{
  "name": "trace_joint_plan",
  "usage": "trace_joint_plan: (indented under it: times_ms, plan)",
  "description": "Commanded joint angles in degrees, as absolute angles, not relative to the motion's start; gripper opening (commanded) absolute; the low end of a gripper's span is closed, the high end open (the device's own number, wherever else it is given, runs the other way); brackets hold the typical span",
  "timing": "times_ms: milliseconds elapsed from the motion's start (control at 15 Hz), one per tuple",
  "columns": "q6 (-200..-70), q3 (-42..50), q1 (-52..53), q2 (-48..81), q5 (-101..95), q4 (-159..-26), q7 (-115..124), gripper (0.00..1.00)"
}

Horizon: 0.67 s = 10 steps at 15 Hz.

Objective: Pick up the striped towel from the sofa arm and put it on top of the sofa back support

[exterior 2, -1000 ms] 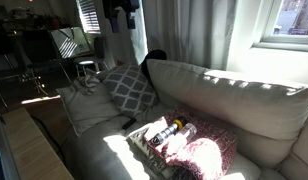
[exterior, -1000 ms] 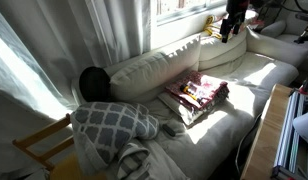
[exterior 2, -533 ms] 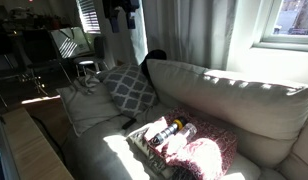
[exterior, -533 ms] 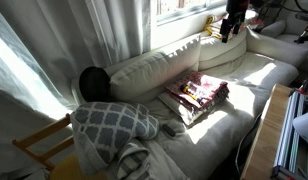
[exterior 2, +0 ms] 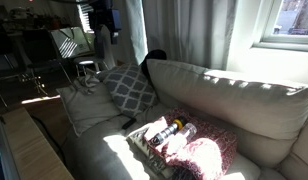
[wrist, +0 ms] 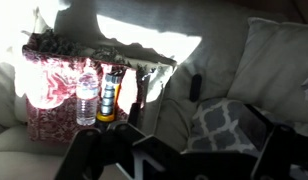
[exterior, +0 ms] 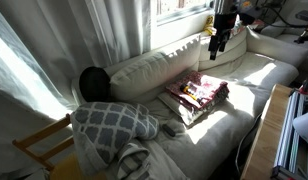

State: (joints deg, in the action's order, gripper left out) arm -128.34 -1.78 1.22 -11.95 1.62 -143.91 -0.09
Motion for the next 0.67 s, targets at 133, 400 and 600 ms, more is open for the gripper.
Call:
trace_joint_plan:
  times_ms: [133, 400, 600]
  plan:
    - [-138.47, -6.71, 10.59, -3.11, 15.48, -143.15, -8.87, 1.0]
    - [-138.85, -9.35, 11.81, -2.37, 16.81, -142.91, -9.56, 1.0]
    - [-139.72, -10.96, 12.85, 1.32, 18.59, -140.99, -11.47, 1.0]
